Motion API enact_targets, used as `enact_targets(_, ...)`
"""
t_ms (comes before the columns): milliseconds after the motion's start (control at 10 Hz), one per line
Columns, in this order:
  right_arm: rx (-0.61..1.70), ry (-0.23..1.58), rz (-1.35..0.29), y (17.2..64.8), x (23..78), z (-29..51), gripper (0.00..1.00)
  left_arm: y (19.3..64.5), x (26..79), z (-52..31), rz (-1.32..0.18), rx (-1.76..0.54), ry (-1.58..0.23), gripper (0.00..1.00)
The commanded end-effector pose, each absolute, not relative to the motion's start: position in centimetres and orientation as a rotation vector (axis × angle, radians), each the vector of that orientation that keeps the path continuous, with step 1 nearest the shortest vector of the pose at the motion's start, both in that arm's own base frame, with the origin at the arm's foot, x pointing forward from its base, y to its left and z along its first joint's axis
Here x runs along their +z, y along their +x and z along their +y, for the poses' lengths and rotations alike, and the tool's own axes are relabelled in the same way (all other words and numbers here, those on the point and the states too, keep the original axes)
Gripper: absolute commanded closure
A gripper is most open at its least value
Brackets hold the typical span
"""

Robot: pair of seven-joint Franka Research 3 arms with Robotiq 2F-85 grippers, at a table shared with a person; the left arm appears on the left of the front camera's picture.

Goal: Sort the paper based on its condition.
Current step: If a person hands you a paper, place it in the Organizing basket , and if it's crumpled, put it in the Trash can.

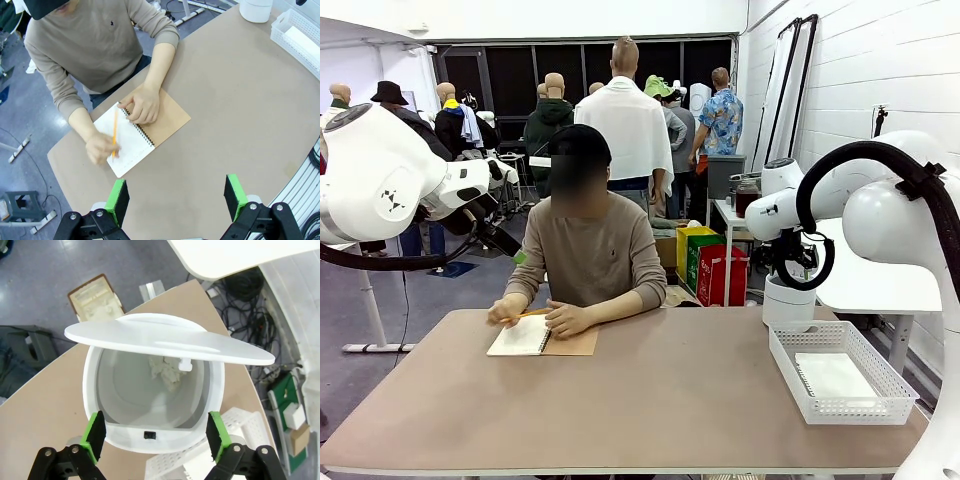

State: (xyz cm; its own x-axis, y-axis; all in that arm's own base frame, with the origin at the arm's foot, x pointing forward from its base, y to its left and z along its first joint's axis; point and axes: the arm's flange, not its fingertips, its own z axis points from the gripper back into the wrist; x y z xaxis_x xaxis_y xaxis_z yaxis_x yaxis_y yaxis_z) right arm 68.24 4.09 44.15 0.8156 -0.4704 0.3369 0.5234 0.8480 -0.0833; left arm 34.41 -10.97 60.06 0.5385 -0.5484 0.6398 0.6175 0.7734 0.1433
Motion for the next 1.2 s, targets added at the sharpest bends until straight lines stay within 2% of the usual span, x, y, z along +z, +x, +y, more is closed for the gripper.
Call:
enact_targets(0, -0.532, -0.175, -0.314, 68.3, 44.1, 4.1, 0.0, 34.5, 60.1, -10.9, -0.732, -0.699, -0.113, 0.0)
enact_targets(1000, -0.532, -0.176, -0.313, 68.2, 44.1, 4.1, 0.0, 34.5, 60.1, -10.9, -0.732, -0.699, -0.113, 0.0)
enact_targets(1100, -0.453, -0.102, -0.301, 67.8, 44.9, 5.2, 0.0, 34.5, 60.1, -10.9, -0.732, -0.699, -0.113, 0.0)
